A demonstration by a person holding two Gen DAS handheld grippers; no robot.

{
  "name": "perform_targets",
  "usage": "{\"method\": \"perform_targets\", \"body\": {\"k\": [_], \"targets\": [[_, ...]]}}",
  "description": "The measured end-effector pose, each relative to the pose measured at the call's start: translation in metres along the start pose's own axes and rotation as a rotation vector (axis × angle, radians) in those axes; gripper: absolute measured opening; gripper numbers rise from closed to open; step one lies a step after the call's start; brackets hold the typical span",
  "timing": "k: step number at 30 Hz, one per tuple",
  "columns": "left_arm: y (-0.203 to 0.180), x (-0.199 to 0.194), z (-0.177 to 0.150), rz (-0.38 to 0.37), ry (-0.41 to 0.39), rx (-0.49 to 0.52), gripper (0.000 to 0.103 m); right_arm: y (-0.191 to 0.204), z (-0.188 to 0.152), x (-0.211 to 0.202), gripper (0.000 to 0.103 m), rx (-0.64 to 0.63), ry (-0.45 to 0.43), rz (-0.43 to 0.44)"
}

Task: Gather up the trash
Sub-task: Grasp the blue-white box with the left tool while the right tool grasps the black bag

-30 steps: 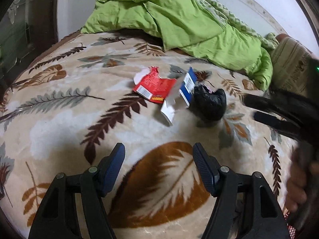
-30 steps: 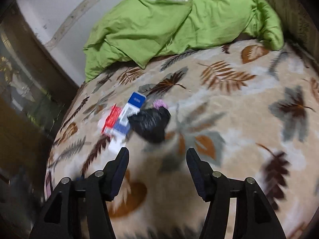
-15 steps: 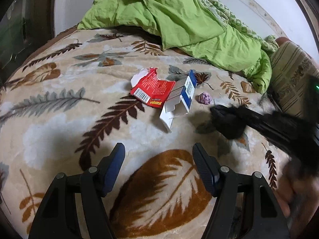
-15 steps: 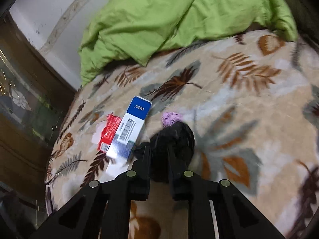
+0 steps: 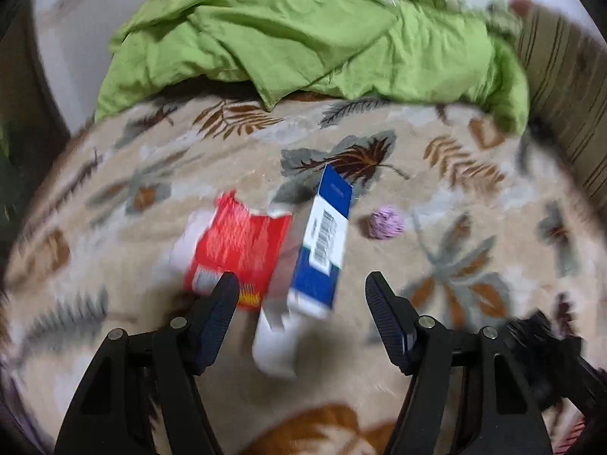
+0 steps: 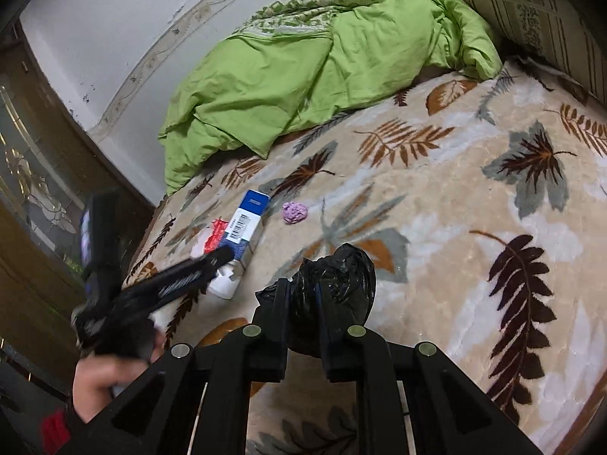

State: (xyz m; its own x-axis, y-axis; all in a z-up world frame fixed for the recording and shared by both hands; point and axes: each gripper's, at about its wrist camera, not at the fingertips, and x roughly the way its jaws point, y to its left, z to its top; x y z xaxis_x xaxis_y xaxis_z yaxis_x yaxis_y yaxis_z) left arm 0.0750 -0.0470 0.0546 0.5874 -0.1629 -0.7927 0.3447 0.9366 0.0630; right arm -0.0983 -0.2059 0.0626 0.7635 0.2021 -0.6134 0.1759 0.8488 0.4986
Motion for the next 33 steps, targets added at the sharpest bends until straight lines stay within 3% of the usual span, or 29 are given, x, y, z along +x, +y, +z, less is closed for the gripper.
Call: {"method": "perform_targets", "body": {"k": [1, 5, 7, 14, 20, 26, 28, 33], "targets": [[-0.003, 0.009, 0.004, 0.029, 0.020, 0.018, 0.067, -0.001, 0.000, 0.002, 0.014, 0.004, 0.009, 0.004], [0.007, 0.039, 0.010, 0.038, 0.082, -0.024, 0.037, 0.000, -0.003, 0.006, 0.014, -0.003, 0.023, 0.014], [0.014, 0.037, 0.008, 0.033, 0.055, -0.049, 0.036, 0.003, -0.003, 0.006, 0.014, -0.018, 0.021, 0.011], [0.025, -0.024, -0.017, -0.124, -0.023, -0.139, 0.034, 0.006, -0.005, 0.008, 0.014, -0.037, 0.033, 0.017], [0.028, -0.073, -0.076, -0.266, 0.041, -0.180, 0.034, 0.015, -0.013, -0.002, 0.014, -0.086, 0.036, 0.013], [0.025, -0.064, -0.120, -0.240, 0.095, -0.210, 0.035, 0.022, -0.035, 0.004, 0.014, -0.126, 0.125, -0.006], [0.026, -0.053, -0.122, -0.245, 0.127, -0.232, 0.035, 0.025, -0.037, 0.008, 0.014, -0.143, 0.139, -0.013], [0.027, -0.048, -0.121, -0.235, 0.100, -0.226, 0.036, 0.027, -0.037, 0.013, 0.015, -0.162, 0.145, -0.029]]}}
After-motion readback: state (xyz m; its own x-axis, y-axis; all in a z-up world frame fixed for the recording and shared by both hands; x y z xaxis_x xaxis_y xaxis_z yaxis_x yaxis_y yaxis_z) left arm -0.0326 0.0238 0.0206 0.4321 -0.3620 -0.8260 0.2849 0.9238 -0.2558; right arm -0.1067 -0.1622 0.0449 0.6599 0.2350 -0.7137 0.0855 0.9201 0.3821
